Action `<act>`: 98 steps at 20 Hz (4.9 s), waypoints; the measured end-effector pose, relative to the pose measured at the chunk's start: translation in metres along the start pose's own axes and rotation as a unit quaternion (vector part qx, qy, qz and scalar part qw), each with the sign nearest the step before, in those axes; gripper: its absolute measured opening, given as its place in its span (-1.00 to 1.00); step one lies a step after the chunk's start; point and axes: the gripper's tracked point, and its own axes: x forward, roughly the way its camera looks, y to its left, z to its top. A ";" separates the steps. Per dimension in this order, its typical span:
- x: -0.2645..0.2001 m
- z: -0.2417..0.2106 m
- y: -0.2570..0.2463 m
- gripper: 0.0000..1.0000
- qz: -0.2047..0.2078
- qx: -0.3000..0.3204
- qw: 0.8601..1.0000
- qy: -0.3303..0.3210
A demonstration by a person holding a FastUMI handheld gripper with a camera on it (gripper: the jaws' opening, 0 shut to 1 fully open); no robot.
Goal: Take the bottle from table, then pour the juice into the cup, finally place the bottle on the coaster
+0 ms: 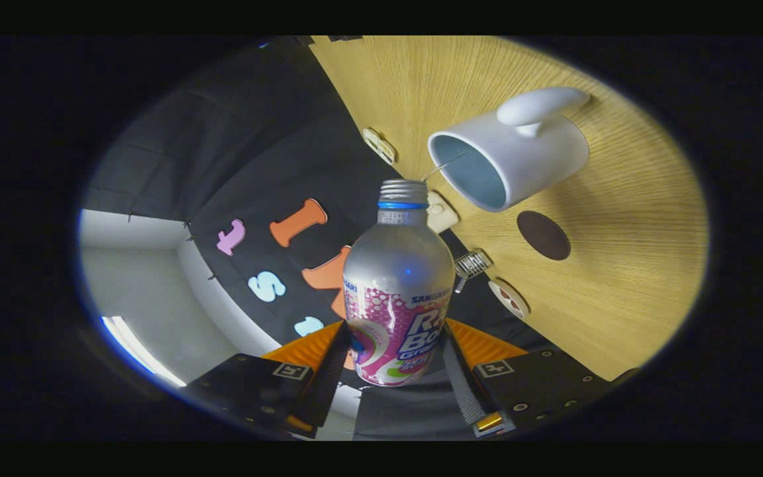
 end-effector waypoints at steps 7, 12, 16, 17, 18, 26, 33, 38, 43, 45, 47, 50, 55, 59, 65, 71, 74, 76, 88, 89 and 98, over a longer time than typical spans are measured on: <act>0.001 -0.008 0.014 0.51 0.009 0.024 1.000 0.003; 0.002 -0.011 0.017 0.51 0.009 0.037 0.999 0.002; 0.001 -0.015 0.026 0.51 0.015 0.044 0.999 0.003; 0.002 -0.017 0.030 0.51 0.018 0.047 0.999 0.003; 0.001 -0.019 0.033 0.51 0.020 0.048 0.999 0.004; 0.000 -0.022 0.035 0.51 0.022 0.036 0.999 0.009; 0.005 -0.010 0.000 0.51 -0.027 -0.021 0.999 -0.006; 0.006 -0.014 -0.012 0.51 -0.063 -0.105 0.992 -0.010; 0.001 -0.012 -0.015 0.51 -0.077 -0.240 0.968 -0.015; 0.000 -0.006 -0.018 0.51 -0.092 -0.301 0.949 -0.022; -0.008 0.005 -0.020 0.52 -0.101 -0.358 0.928 -0.029; -0.022 0.025 -0.012 0.51 -0.096 -0.435 0.894 -0.043; -0.016 0.038 0.006 0.51 -0.084 -0.594 0.798 -0.052; -0.010 0.044 0.028 0.52 -0.077 -0.717 0.689 -0.070; 0.013 0.030 0.013 0.53 -0.100 -0.840 0.530 -0.061; 0.040 0.006 -0.001 0.53 -0.098 -0.903 0.412 -0.068; 0.053 0.000 -0.014 0.54 -0.099 -0.913 0.392 -0.059; 0.061 0.004 -0.029 0.54 -0.108 -0.913 0.389 -0.051; 0.088 0.056 -0.091 0.54 -0.171 -0.891 0.421 -0.008; 0.088 0.058 -0.094 0.54 -0.175 -0.890 0.420 -0.004; 0.095 0.066 -0.105 0.53 -0.182 -0.892 0.414 0.007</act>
